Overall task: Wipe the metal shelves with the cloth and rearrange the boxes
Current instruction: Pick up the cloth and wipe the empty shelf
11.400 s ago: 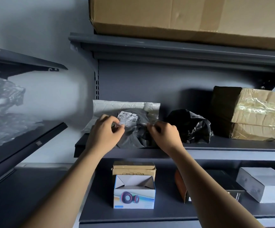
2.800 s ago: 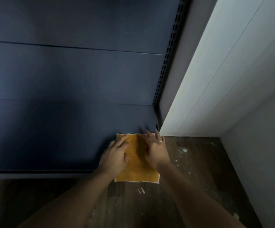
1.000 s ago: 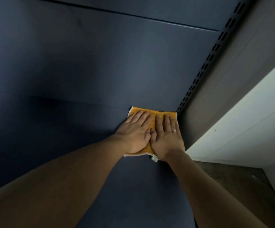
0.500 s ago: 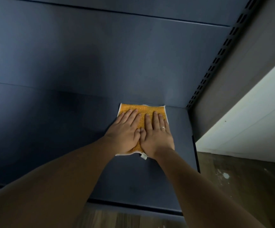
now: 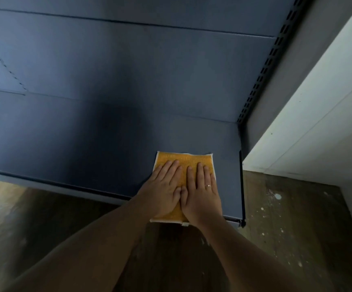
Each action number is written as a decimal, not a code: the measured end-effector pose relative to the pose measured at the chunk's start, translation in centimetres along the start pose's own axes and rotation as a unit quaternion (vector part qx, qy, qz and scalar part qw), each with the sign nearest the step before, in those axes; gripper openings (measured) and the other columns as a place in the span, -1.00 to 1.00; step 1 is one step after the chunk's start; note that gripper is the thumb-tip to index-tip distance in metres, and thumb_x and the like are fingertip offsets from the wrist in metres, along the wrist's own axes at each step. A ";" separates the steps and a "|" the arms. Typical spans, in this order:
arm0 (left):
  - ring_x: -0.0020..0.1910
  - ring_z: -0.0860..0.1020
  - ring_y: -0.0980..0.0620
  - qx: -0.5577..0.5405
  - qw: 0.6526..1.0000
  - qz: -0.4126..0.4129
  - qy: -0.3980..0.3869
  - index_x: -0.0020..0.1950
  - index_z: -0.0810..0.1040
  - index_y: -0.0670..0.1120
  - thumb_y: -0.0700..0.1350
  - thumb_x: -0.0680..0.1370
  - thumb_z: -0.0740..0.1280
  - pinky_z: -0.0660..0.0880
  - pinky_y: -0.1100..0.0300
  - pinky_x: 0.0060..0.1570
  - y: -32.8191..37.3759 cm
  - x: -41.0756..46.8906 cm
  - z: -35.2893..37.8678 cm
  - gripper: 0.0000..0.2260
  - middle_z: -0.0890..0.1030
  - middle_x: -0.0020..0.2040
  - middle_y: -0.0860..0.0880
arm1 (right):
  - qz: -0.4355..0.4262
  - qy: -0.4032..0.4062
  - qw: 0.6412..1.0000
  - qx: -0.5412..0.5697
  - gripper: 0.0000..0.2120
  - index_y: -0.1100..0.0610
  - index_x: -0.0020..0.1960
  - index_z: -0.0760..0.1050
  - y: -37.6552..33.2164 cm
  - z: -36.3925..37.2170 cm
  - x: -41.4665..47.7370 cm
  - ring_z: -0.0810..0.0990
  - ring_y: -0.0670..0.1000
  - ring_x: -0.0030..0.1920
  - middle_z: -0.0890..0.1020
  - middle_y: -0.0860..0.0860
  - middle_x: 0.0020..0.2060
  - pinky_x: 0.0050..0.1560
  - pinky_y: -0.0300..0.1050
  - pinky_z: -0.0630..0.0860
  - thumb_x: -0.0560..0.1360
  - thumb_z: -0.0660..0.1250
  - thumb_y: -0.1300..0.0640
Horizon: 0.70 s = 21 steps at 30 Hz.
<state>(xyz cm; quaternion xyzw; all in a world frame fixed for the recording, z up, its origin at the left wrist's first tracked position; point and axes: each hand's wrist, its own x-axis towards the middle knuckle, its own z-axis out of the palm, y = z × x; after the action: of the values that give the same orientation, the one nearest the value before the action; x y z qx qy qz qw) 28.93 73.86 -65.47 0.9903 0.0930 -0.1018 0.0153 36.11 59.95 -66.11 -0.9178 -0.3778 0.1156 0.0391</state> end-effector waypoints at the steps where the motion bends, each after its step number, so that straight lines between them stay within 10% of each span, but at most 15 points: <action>1: 0.59 -0.35 -0.04 -0.001 1.000 -0.002 -0.008 0.59 -0.36 -0.10 0.12 0.70 -0.20 -0.42 0.02 0.49 0.2 -0.3 -0.1 -0.44 -0.35 0.62 -0.07 | 0.001 -0.002 1.000 -0.005 -0.31 0.09 0.61 -0.42 0.0 0.2 -0.4 -0.41 0.15 0.58 -0.35 0.14 0.60 0.60 0.13 -0.29 0.58 -0.45 -0.22; 21: 0.60 -0.35 -0.04 -0.036 0.998 0.048 0.006 0.63 -0.32 -0.08 0.15 0.47 -0.49 -0.22 -0.05 0.59 -12.7 -3.2 1.2 -0.27 -0.34 0.63 -0.07 | 0.078 -0.037 0.996 -0.032 -0.23 0.10 0.59 -0.46 -13.6 1.2 3.6 -0.49 0.14 0.54 -0.44 0.13 0.56 0.57 0.12 -0.39 0.45 -0.58 -0.21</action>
<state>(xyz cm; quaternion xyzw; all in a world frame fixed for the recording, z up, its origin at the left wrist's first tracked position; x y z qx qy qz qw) 23.24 85.67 -66.18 0.9930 0.0493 -0.0921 0.0549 29.00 72.10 -65.82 -0.9404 -0.3098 0.1396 -0.0137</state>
